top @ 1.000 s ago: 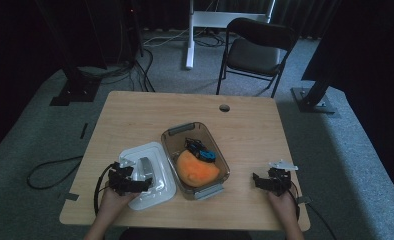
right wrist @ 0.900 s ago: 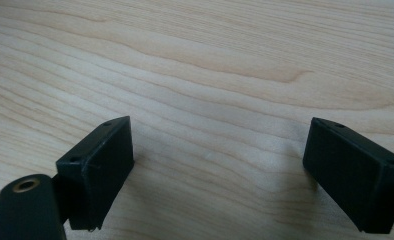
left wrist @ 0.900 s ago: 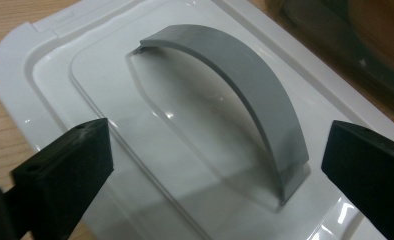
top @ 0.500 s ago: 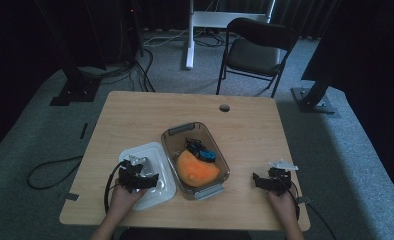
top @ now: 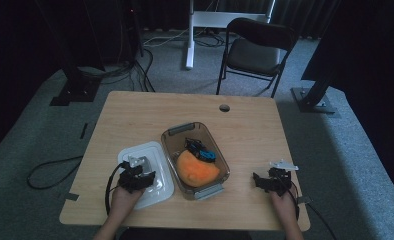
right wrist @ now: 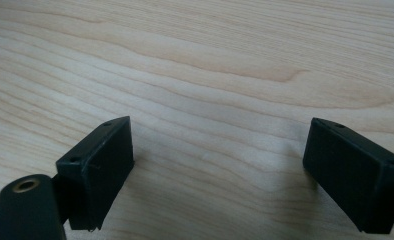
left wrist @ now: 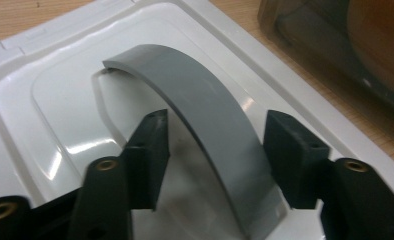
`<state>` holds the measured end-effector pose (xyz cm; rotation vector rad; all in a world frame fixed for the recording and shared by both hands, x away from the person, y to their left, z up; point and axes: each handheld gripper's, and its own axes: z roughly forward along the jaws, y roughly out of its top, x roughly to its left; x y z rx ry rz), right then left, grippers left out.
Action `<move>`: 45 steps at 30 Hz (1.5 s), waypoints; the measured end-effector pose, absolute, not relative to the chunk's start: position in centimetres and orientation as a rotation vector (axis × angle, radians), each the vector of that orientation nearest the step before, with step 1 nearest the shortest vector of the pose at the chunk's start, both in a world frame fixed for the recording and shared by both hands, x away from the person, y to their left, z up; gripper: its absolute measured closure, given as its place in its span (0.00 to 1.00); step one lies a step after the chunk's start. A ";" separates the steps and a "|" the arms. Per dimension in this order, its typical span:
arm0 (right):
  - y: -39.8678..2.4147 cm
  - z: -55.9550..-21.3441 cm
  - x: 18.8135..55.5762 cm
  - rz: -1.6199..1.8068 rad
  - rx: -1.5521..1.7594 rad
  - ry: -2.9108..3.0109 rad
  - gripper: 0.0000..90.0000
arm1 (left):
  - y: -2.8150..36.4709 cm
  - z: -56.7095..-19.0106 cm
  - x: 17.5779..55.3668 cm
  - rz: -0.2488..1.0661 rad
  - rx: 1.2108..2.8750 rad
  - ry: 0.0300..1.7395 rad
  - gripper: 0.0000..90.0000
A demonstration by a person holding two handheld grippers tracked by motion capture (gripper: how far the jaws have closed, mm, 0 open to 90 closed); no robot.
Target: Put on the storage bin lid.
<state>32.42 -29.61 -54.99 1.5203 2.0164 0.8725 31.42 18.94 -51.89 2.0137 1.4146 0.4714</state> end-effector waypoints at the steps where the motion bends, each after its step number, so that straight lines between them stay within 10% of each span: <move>1: -29.6 -55.0 32.4 0.872 1.522 2.016 0.13 | 19.0 -51.9 31.4 0.465 2.010 1.410 0.55; 18: -29.2 -54.9 32.4 0.858 1.496 2.027 0.13 | 21.6 -51.4 31.6 0.449 1.891 1.444 0.76; 45: -22.7 -54.0 34.6 0.998 1.348 2.186 0.13 | 24.6 -48.0 30.6 0.489 1.730 1.448 0.78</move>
